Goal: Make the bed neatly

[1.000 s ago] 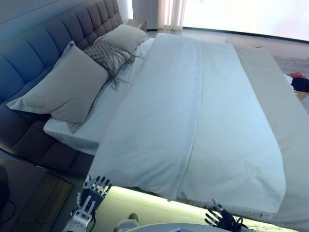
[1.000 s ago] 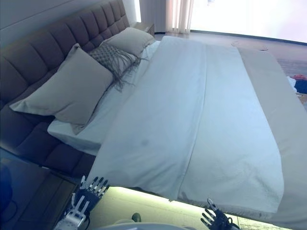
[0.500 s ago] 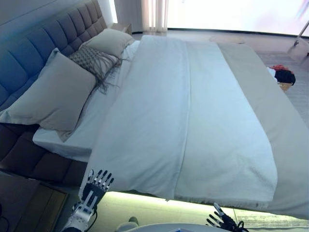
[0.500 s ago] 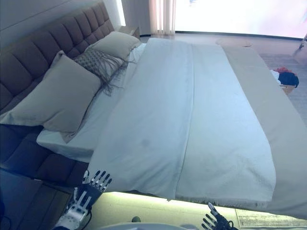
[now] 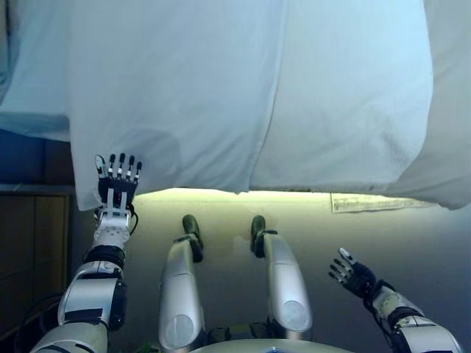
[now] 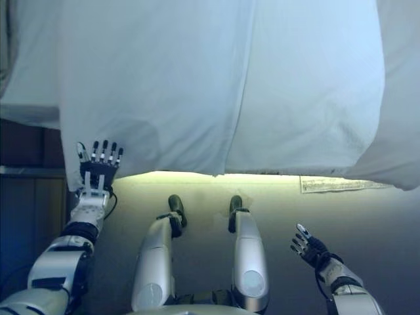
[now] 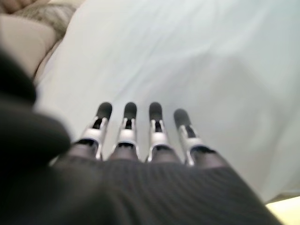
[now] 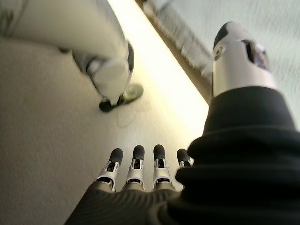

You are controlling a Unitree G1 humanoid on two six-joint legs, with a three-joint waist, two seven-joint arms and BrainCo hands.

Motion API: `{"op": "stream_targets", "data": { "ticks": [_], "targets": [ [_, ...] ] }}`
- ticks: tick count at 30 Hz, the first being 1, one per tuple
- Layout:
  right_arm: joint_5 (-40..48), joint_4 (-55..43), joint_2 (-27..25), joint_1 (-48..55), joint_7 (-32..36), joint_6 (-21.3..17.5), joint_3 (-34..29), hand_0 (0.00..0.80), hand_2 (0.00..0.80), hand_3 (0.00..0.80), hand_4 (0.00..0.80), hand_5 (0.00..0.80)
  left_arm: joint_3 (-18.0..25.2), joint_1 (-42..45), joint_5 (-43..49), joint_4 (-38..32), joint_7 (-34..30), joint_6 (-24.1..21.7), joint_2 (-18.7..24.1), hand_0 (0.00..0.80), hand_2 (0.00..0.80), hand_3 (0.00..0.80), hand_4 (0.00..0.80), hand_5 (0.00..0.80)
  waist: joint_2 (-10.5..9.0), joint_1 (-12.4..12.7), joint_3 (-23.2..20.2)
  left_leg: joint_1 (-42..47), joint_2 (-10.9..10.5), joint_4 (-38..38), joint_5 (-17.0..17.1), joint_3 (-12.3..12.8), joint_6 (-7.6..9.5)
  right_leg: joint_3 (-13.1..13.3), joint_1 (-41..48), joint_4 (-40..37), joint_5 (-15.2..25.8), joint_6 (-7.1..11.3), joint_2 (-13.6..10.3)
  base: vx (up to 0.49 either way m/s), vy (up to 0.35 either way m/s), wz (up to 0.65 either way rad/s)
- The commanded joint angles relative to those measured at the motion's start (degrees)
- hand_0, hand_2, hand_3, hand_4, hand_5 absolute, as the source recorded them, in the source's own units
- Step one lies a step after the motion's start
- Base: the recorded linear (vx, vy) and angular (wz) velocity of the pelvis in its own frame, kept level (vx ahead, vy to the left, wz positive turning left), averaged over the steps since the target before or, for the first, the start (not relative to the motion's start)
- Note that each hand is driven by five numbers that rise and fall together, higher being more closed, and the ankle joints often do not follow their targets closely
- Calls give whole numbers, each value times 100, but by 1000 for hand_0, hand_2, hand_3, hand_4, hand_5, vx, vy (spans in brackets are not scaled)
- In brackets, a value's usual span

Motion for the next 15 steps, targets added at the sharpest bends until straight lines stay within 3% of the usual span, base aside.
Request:
{"op": "stream_targets", "data": {
  "ticks": [1, 7, 15],
  "targets": [
    [292, -8, -406, 52, 139, -125, 31, 0, 0, 0, 0, 0, -8, -397, -255, 305, 287, -201, 519, 0, 0, 0, 0, 0, -164, -43, -16, -97, 124, 774, -913, -271, -219, 176, -296, -133, 426, 177, 96, -71, 31, 3],
    [321, 84, -662, 37, 269, -126, -13, 0, 0, 0, 0, 0, -24, -951, -615, 605, 569, -221, 1079, 0, 0, 0, 0, 0, -243, -39, 50, -779, 209, 1218, -922, -498, -207, 134, -874, 281, 384, 67, 109, -49, 22, 1],
    [261, 183, -746, 183, 401, -217, -248, 0, 0, 0, 0, 0, 340, -1018, -1150, 901, 1124, -399, 1799, 0, 0, 0, 0, 0, -222, 47, 40, -1088, 197, 1583, -1010, -616, -228, 27, -1100, 608, 285, 34, 23, -15, -3, 6]
  ]
}}
